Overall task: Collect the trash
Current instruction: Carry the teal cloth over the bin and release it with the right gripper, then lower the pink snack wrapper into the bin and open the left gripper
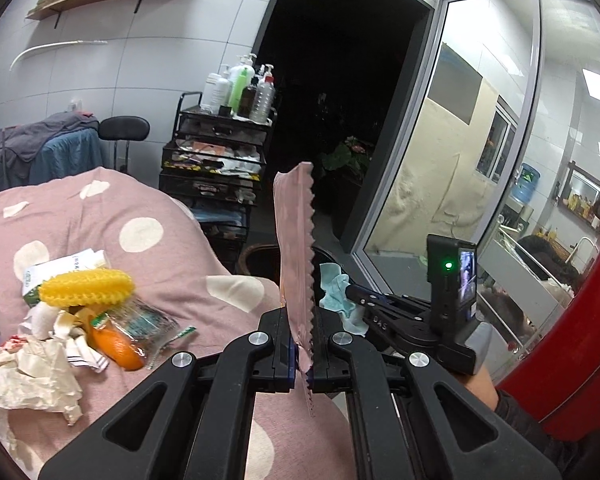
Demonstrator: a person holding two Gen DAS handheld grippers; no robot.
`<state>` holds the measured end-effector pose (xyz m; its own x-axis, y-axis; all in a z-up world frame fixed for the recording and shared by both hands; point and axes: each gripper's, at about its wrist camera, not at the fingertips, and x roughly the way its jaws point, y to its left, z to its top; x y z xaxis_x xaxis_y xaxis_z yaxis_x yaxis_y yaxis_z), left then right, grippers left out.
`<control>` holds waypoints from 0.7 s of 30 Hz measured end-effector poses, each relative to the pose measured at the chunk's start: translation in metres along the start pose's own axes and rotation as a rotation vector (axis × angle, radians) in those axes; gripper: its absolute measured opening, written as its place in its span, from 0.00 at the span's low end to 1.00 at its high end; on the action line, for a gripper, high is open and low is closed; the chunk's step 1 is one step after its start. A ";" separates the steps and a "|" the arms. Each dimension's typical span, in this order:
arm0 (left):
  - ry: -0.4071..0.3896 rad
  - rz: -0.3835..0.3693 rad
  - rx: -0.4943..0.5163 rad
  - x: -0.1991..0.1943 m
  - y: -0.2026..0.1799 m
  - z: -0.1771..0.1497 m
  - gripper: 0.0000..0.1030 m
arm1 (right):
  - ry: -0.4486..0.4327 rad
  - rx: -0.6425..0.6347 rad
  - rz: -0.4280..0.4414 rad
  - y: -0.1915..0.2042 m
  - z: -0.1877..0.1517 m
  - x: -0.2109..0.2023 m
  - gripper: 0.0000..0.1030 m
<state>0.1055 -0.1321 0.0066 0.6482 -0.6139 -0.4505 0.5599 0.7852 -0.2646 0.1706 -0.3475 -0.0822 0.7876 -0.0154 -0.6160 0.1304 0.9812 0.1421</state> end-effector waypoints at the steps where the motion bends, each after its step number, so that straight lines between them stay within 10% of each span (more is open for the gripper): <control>1: 0.011 -0.005 0.000 0.003 -0.001 -0.001 0.03 | 0.011 0.007 -0.001 -0.003 -0.002 0.004 0.03; 7: 0.062 -0.025 -0.005 0.021 -0.005 -0.005 0.03 | 0.062 0.053 -0.010 -0.014 -0.011 0.027 0.12; 10: 0.087 -0.033 0.000 0.029 -0.008 -0.006 0.03 | 0.041 0.078 -0.024 -0.018 -0.016 0.026 0.65; 21: 0.181 -0.072 0.017 0.067 -0.017 -0.008 0.03 | -0.042 0.118 -0.086 -0.034 -0.021 -0.005 0.74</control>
<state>0.1350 -0.1852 -0.0261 0.5035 -0.6424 -0.5777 0.6111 0.7375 -0.2875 0.1493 -0.3768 -0.1002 0.7949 -0.1091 -0.5969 0.2664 0.9466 0.1817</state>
